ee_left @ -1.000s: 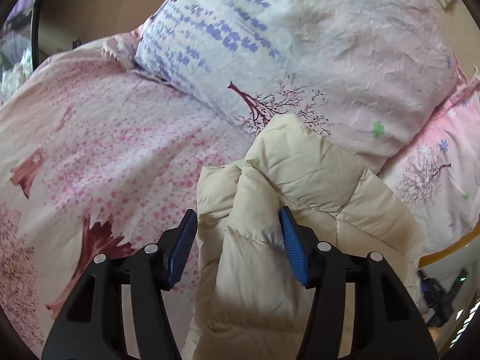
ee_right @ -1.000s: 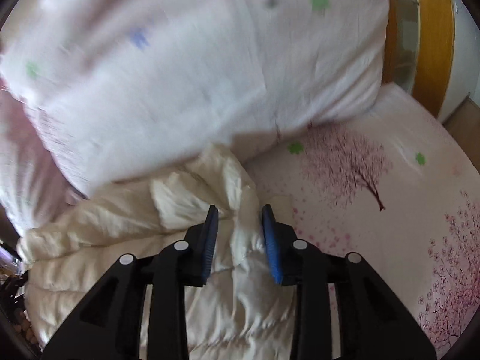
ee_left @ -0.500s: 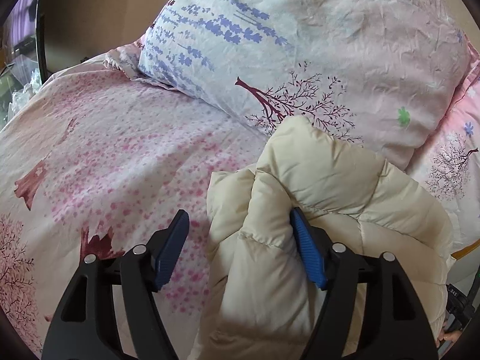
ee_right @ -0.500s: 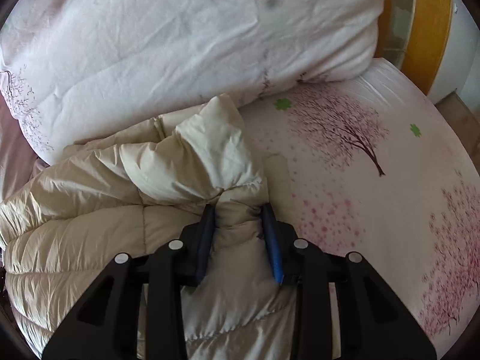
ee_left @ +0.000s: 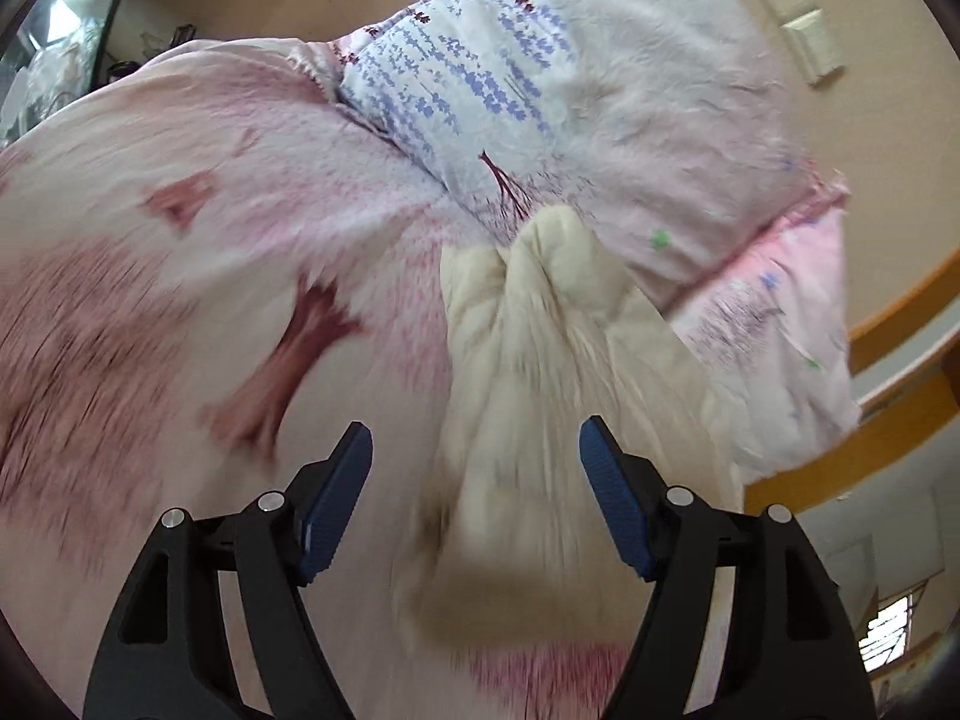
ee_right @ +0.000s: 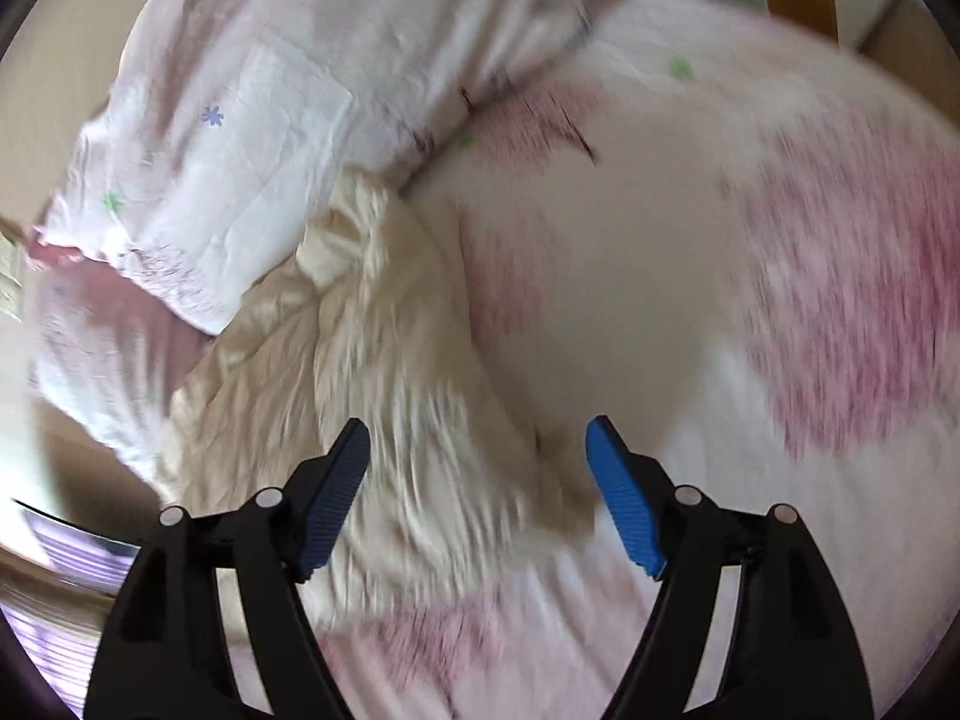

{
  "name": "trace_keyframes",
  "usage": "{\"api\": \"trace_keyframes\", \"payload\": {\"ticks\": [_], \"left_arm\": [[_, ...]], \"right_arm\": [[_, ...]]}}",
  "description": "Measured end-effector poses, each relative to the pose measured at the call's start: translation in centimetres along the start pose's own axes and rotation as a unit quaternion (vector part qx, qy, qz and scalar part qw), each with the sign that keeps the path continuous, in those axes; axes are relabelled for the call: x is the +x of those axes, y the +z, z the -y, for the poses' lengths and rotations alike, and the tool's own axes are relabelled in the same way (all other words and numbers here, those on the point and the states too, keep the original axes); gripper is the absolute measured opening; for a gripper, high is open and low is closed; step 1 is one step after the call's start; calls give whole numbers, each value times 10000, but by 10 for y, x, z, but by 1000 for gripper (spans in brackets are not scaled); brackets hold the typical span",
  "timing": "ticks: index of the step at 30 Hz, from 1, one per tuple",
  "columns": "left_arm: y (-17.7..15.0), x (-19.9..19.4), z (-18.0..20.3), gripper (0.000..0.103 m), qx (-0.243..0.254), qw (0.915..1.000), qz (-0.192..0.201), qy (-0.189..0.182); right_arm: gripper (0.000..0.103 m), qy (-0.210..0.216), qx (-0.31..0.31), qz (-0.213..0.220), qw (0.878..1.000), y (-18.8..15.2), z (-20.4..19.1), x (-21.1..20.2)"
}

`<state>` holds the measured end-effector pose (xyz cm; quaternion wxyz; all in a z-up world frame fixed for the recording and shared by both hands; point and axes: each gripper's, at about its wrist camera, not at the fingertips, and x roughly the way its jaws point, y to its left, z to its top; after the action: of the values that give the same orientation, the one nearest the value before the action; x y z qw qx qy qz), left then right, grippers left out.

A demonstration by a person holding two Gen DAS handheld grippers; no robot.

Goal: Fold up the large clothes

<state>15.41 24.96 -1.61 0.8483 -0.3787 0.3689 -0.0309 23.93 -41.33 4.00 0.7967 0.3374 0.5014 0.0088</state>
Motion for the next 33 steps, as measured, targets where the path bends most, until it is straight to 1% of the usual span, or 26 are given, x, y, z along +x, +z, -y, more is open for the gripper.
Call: {"api": "trace_keyframes", "payload": {"ticks": [2,4,8,10,13,14,18,22,23,24,27,30,32,33], "left_arm": [[-19,-12,-3,76,9,9999,-62,-98],[-35,-18,-3,77,0,9998,-152,-160],[-62,-18,2,77,-41,9986,-413,-334],[-71,-11,5,77,-113,9975,-553,-418],[-79,2,9,77,-261,9965,-616,-498],[-81,5,9,77,-330,9959,-639,-556],[-84,19,9,77,-698,9929,-666,-697],[-83,23,9,77,-970,9915,-449,-745],[-82,23,8,77,-1049,9907,-400,-771],[-81,24,8,77,-1136,9898,-336,-787],[-77,26,7,77,-1271,9885,-217,-795],[-77,27,5,76,-1421,9875,-104,-675],[-77,27,4,73,-1498,9867,-58,-628],[-77,27,3,73,-1531,9862,-37,-622]], "right_arm": [[76,170,156,-106,9997,-16,7,-5],[76,349,299,-281,9985,-29,12,-3],[76,618,519,-638,9947,-37,17,13],[76,766,566,-689,9931,-37,14,21],[76,868,659,-613,9921,-36,11,32],[78,942,754,-601,9909,-37,11,36],[78,1187,934,-377,9878,-38,11,42],[77,1326,1028,-150,9857,-37,14,41],[76,1333,1017,-85,9858,-36,14,41],[72,1342,1011,-35,9858,-36,14,40],[64,1411,1032,104,9845,-36,17,40],[60,1425,1086,215,9836,-34,21,40],[59,1429,1093,294,9832,-33,23,40],[59,1400,1056,308,9840,-33,22,40]]}}
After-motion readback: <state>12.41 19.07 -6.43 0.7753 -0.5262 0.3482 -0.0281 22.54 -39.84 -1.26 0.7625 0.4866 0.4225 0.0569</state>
